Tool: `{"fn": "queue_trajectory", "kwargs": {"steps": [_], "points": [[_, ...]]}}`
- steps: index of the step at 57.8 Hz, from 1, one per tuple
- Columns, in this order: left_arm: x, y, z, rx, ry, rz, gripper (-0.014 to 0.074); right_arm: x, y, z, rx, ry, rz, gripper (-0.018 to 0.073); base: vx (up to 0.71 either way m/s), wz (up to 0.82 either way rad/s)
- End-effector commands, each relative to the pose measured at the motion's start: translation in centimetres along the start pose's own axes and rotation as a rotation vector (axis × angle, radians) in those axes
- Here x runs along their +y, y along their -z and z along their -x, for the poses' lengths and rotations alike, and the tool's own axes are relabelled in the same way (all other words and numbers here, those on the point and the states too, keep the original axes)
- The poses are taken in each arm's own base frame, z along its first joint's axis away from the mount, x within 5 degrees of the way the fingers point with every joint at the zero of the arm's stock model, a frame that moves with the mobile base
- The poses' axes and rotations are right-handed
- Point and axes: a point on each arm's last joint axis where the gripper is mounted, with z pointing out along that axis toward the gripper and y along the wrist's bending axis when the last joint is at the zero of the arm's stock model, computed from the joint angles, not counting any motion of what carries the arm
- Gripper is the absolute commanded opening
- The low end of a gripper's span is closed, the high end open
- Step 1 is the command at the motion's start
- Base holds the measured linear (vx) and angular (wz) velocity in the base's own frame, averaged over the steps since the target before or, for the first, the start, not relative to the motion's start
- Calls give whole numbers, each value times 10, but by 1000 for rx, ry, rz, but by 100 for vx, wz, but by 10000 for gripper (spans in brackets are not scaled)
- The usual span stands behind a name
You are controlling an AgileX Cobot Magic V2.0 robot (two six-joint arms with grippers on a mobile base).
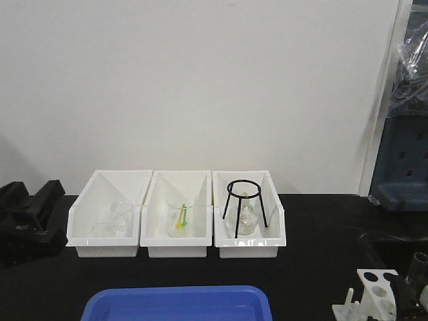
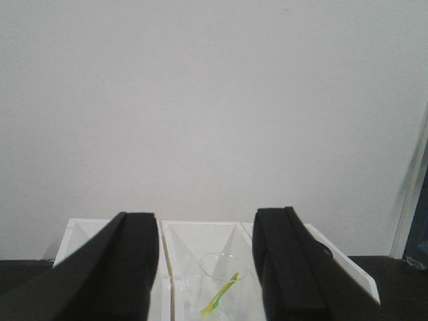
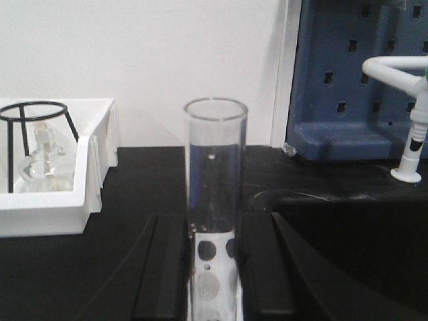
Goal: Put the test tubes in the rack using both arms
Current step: 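Lower the tube into the white rack and open the right gripper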
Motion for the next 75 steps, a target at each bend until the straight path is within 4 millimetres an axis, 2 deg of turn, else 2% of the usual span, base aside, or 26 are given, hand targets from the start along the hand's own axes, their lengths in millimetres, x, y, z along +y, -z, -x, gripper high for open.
{"fn": "queue_trajectory", "kwargs": {"steps": [1,34,43,50,66,75], "points": [[0,1,21,-129,3,8,444,0,-2,14,-123,9,5,-6,0,0],[0,1,21,-129,3,8,444,6,-14,-18,-49,49,33,-2,0,0],[0,1,22,-137,3,9,444,6,-15,-20,-43,56,33,32,0,0],[0,1,23,-138,4,9,444,6,-15,-19,-53,56,31,107,0,0],[0,1,23,-138,4,9,444,6,-15,-19,-51,56,32,454,0,0],[0,1,23,-138,4,9,444,6,-15,-18,-56,55,28,566,0,0]]}}
